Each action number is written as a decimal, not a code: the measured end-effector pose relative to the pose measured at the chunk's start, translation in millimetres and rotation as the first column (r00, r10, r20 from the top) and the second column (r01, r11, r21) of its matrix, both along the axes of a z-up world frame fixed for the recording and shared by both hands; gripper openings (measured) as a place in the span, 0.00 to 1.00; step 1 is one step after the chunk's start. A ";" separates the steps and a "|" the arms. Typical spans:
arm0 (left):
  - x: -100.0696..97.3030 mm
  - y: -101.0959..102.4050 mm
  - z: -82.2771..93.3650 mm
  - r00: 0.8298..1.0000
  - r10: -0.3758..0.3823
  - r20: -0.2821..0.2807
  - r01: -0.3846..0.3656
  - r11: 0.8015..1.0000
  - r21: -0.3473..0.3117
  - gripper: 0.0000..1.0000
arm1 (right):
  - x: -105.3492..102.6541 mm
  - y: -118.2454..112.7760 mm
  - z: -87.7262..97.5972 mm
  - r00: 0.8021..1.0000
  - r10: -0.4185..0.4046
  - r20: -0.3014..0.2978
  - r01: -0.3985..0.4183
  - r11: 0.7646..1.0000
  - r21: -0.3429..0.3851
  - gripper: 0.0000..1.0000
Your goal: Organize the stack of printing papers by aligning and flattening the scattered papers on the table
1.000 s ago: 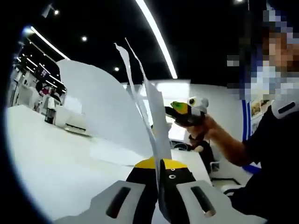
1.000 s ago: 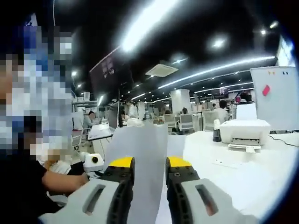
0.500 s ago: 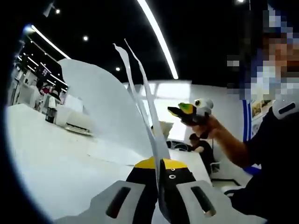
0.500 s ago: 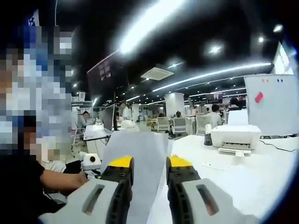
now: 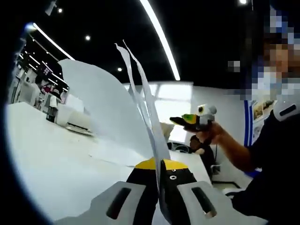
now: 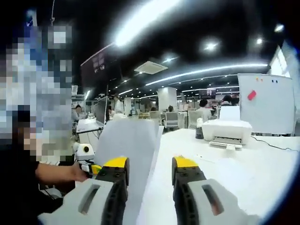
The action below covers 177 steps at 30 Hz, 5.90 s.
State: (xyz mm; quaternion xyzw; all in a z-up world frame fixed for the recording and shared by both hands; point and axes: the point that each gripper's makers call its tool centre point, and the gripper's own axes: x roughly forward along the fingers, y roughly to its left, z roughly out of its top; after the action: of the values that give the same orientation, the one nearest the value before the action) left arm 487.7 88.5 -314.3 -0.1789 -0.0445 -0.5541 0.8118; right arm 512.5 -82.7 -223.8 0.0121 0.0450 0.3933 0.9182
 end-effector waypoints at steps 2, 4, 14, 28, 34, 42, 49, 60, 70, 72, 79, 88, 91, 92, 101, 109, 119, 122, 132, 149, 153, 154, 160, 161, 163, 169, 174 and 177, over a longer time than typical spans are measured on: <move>0.4 0.1 -0.3 1.000 0.001 -0.002 -0.001 1.000 0.001 0.06 | 1.2 -2.4 -5.0 1.000 -0.010 -0.012 0.010 1.000 0.001 0.32; 0.7 0.3 -0.4 1.000 0.003 -0.004 -0.003 1.000 0.001 0.06 | 1.9 -4.8 -10.2 1.000 -0.020 -0.021 0.020 1.000 -0.002 0.32; 1.9 0.4 -1.3 1.000 0.008 -0.013 -0.008 1.000 0.001 0.06 | 2.3 -25.3 -30.1 0.996 -0.073 -0.050 0.072 0.997 -0.034 0.34; 3.0 0.8 -2.3 1.000 0.014 -0.019 -0.014 1.000 0.005 0.06 | 2.9 -63.8 -57.3 0.980 -0.172 -0.101 0.169 0.985 -0.038 0.38; 3.0 0.6 -2.5 1.000 0.014 -0.020 -0.014 1.000 0.007 0.06 | 4.9 -81.6 -62.7 0.969 -0.227 -0.100 0.223 0.973 -0.054 0.45; 4.0 1.0 -3.0 1.000 0.016 -0.023 -0.016 1.000 0.008 0.06 | 16.1 -103.7 -75.6 0.949 -0.295 -0.108 0.283 0.953 -0.110 0.47; 4.6 1.5 -3.2 1.000 0.017 -0.023 -0.017 1.000 0.009 0.06 | 35.0 -123.5 -78.8 0.930 -0.355 -0.098 0.339 0.929 -0.148 0.48; 5.1 1.9 -3.4 1.000 0.017 -0.024 -0.017 1.000 0.009 0.06 | 66.1 -143.0 -83.0 0.911 -0.401 -0.102 0.378 0.907 -0.186 0.49; 5.6 2.1 -4.0 0.999 0.018 -0.026 -0.018 1.000 0.010 0.06 | 90.6 -158.4 -91.9 0.893 -0.436 -0.116 0.410 0.891 -0.195 0.49; 5.4 2.1 -4.0 1.000 0.018 -0.026 -0.018 1.000 0.010 0.06 | 95.5 -160.2 -93.5 0.890 -0.442 -0.114 0.414 0.887 -0.204 0.49; 5.4 1.8 -4.3 1.000 0.017 -0.025 -0.017 1.000 0.011 0.06 | 116.6 -163.9 -100.5 0.887 -0.446 -0.116 0.412 0.881 -0.233 0.49; 6.1 1.9 -4.7 0.999 0.017 -0.030 -0.017 1.000 0.010 0.06 | 145.9 -168.7 -108.0 0.882 -0.453 -0.130 0.414 0.876 -0.249 0.49; 6.1 1.9 -4.8 0.999 0.017 -0.031 -0.017 1.000 0.010 0.06 | 152.5 -169.1 -112.7 0.879 -0.454 -0.142 0.412 0.876 -0.249 0.49; 6.2 1.9 -4.8 0.999 0.017 -0.032 -0.017 1.000 0.010 0.06 | 155.1 -170.6 -113.8 0.879 -0.455 -0.144 0.413 0.876 -0.250 0.49; 4.9 -0.2 -4.8 0.999 0.018 -0.037 -0.017 1.000 0.009 0.06 | 185.5 -187.5 -129.4 0.858 -0.486 -0.164 0.436 0.860 -0.265 0.49; 4.7 -0.5 -5.1 0.999 0.018 -0.041 -0.018 1.000 0.009 0.06 | 211.5 -200.8 -141.5 0.842 -0.510 -0.176 0.457 0.848 -0.269 0.47; 4.6 -0.8 -4.9 0.999 0.018 -0.045 -0.017 1.000 0.007 0.06 | 240.7 -212.7 -156.0 0.825 -0.534 -0.183 0.477 0.833 -0.279 0.47; 4.6 -1.1 -4.8 0.999 0.017 -0.047 -0.017 1.000 0.006 0.06 | 250.1 -217.4 -159.7 0.819 -0.544 -0.182 0.490 0.828 -0.272 0.47; 5.4 -0.5 -4.8 0.998 0.014 -0.054 -0.014 1.000 -0.001 0.06 | 273.2 -221.7 -176.0 0.812 -0.558 -0.170 0.509 0.821 -0.258 0.47; 8.5 0.5 -4.8 0.998 0.008 -0.067 -0.009 1.000 -0.013 0.06 | 311.7 -236.2 -196.2 0.788 -0.590 -0.176 0.553 0.804 -0.219 0.47; 9.1 0.6 -4.7 0.998 0.009 -0.068 -0.010 1.000 -0.014 0.06 | 316.4 -235.8 -195.7 0.793 -0.588 -0.158 0.552 0.804 -0.219 0.47; 9.3 0.6 -4.6 0.998 0.009 -0.068 -0.010 1.000 -0.015 0.06 | 317.5 -234.6 -194.9 0.797 -0.584 -0.154 0.550 0.807 -0.215 0.47; 10.1 1.8 -5.3 0.998 0.007 -0.070 -0.009 1.000 -0.018 0.06 | 320.8 -234.3 -200.2 0.801 -0.580 -0.150 0.547 0.810 -0.212 0.47; 10.1 1.8 -5.3 0.998 0.007 -0.070 -0.008 1.000 -0.019 0.06 | 321.3 -233.7 -200.4 0.803 -0.577 -0.149 0.545 0.812 -0.207 0.47; 10.0 1.9 -5.3 0.997 0.005 -0.072 -0.006 1.000 -0.022 0.06 | 321.7 -230.1 -203.0 0.810 -0.569 -0.142 0.535 0.816 -0.219 0.47; 10.3 2.5 -6.1 0.997 0.005 -0.076 -0.007 1.000 -0.022 0.06 | 320.0 -223.6 -205.6 0.812 -0.576 -0.099 0.536 0.802 -0.264 0.45; 11.5 4.6 -7.2 0.997 0.004 -0.077 -0.006 1.000 -0.023 0.06 | 321.3 -224.8 -208.9 0.801 -0.580 -0.148 0.542 0.808 -0.233 0.42; 11.8 5.4 -7.8 0.997 0.004 -0.077 -0.006 1.000 -0.022 0.06 | 322.4 -223.5 -208.6 0.804 -0.577 -0.146 0.539 0.810 -0.233 0.39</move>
State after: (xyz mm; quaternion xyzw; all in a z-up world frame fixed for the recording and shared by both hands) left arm 499.6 93.8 -322.1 -0.2090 -0.0196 -0.5443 0.8122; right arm 834.9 -306.2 -432.4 -0.0165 0.1714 0.0956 0.9804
